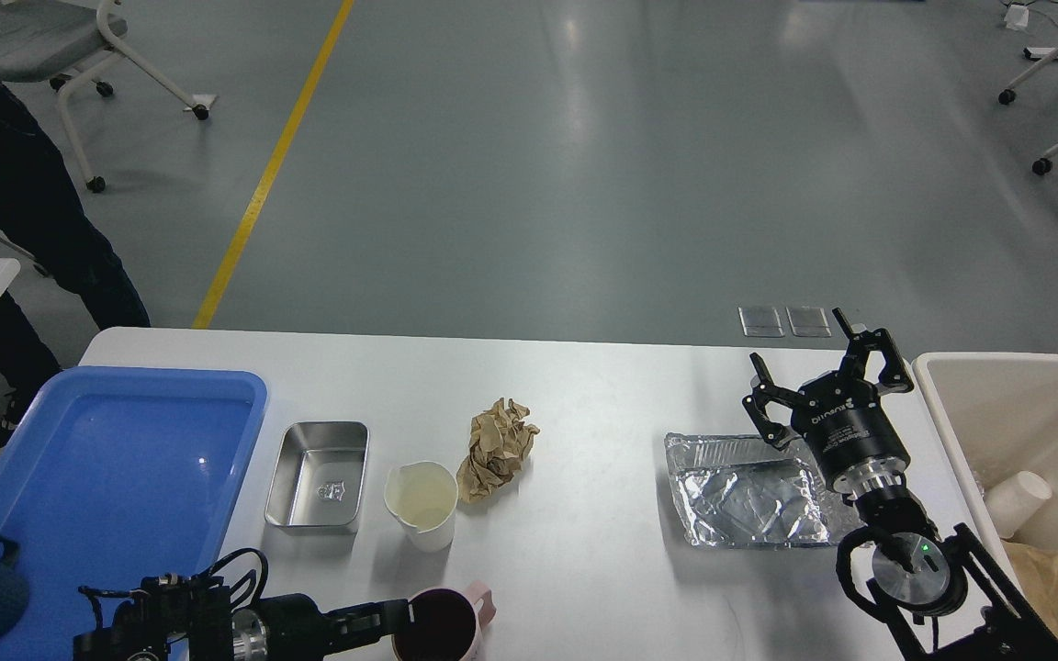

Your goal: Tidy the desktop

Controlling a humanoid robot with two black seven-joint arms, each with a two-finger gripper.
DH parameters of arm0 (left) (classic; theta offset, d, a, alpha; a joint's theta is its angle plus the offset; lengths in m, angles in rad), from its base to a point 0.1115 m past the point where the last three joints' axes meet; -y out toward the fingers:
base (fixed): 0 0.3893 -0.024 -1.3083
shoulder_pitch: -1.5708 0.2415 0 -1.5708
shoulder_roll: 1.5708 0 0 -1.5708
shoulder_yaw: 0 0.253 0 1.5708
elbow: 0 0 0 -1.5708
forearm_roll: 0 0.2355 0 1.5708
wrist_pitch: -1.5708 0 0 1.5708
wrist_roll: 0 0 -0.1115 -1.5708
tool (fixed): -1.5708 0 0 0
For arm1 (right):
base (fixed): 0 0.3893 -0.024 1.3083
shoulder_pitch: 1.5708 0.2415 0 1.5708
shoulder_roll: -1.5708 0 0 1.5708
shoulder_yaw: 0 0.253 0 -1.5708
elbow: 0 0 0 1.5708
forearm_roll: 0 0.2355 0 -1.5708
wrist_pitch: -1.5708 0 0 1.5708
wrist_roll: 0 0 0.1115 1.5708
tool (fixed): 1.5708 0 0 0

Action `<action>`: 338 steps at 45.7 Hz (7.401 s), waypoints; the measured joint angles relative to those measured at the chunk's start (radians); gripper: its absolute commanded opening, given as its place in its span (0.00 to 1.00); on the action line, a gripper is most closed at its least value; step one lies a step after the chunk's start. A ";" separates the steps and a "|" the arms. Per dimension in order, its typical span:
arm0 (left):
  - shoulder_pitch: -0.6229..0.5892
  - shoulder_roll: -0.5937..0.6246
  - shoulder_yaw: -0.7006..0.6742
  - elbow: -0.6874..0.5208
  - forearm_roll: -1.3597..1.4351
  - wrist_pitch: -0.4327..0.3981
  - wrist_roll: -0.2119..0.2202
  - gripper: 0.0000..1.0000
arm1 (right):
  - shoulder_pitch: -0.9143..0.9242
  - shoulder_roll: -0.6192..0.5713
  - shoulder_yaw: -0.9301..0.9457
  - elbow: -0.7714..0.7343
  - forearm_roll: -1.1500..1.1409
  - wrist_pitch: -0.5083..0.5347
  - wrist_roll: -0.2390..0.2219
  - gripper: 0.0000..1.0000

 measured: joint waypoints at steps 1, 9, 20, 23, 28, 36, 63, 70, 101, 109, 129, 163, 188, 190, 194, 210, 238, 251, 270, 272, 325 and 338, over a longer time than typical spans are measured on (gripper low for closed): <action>-0.001 0.000 0.002 0.002 0.000 -0.001 -0.001 0.09 | 0.000 0.000 0.000 0.000 0.000 0.000 0.000 1.00; -0.033 -0.006 0.055 0.012 0.003 -0.002 -0.019 0.01 | 0.004 0.002 0.001 0.007 0.000 -0.001 0.001 1.00; -0.055 -0.013 0.073 0.012 0.001 -0.002 -0.034 0.01 | 0.002 -0.001 0.002 0.019 0.001 -0.006 0.001 1.00; -0.058 0.004 0.067 0.004 -0.008 -0.002 -0.036 0.01 | 0.001 -0.001 0.002 0.022 0.001 -0.007 0.001 1.00; -0.066 0.054 0.059 -0.027 -0.016 -0.006 -0.051 0.01 | 0.002 0.002 0.002 0.023 0.001 -0.009 0.001 1.00; -0.069 0.127 0.018 -0.080 -0.045 -0.013 -0.065 0.01 | 0.006 0.016 0.000 0.023 0.000 -0.016 0.001 1.00; -0.130 0.263 -0.060 -0.188 -0.092 -0.046 -0.080 0.03 | 0.012 0.044 -0.005 0.023 -0.002 -0.018 0.001 1.00; -0.134 0.342 -0.084 -0.188 -0.121 -0.049 -0.083 0.03 | 0.014 0.037 -0.005 0.023 -0.002 -0.018 0.001 1.00; -0.122 0.811 -0.164 -0.173 -0.272 -0.059 -0.130 0.03 | 0.035 0.037 -0.030 0.023 -0.004 -0.024 0.001 1.00; -0.120 0.902 -0.089 -0.112 -0.282 -0.061 -0.172 0.04 | 0.035 0.033 -0.032 0.023 -0.004 -0.024 0.001 1.00; -0.115 0.907 0.203 -0.015 -0.272 0.030 -0.179 0.10 | 0.033 0.021 -0.032 0.022 -0.004 -0.024 0.003 1.00; -0.157 0.818 0.150 0.053 -0.310 0.056 -0.212 0.43 | 0.036 0.023 -0.034 0.020 -0.023 -0.023 0.006 1.00; -0.171 0.785 -0.142 0.044 -1.073 0.009 -0.250 0.94 | 0.033 0.023 -0.048 0.020 -0.027 -0.024 0.006 1.00; -0.171 0.784 -0.146 0.044 -1.142 0.009 -0.263 0.94 | 0.032 0.022 -0.049 0.020 -0.027 -0.024 0.006 1.00; -0.168 0.779 -0.148 0.044 -1.276 0.007 -0.308 0.94 | 0.032 0.021 -0.053 0.020 -0.030 -0.024 0.006 1.00; -0.148 0.746 -0.138 0.044 -1.518 0.002 -0.394 0.94 | 0.027 0.007 -0.055 0.020 -0.041 -0.024 0.006 1.00; -0.146 0.844 -0.107 0.042 -1.506 0.016 -0.379 0.94 | 0.021 -0.003 -0.056 0.021 -0.041 -0.024 0.006 1.00; -0.168 0.934 -0.096 0.003 -1.119 0.114 -0.381 0.94 | 0.028 0.004 -0.066 0.020 -0.060 -0.024 0.006 1.00; -0.260 0.844 -0.100 -0.008 -0.650 0.107 -0.232 0.96 | 0.029 -0.001 -0.083 0.020 -0.062 -0.024 0.006 1.00; -0.269 0.813 -0.100 0.009 -0.634 0.105 -0.176 0.96 | 0.029 -0.001 -0.083 0.020 -0.062 -0.024 0.006 1.00; -0.391 0.173 0.201 0.350 -0.318 0.080 -0.013 0.88 | 0.016 0.003 -0.083 0.022 -0.077 -0.022 0.008 1.00; -0.431 0.121 0.276 0.428 -0.316 0.084 -0.007 0.75 | 0.016 0.006 -0.083 0.022 -0.078 -0.022 0.009 1.00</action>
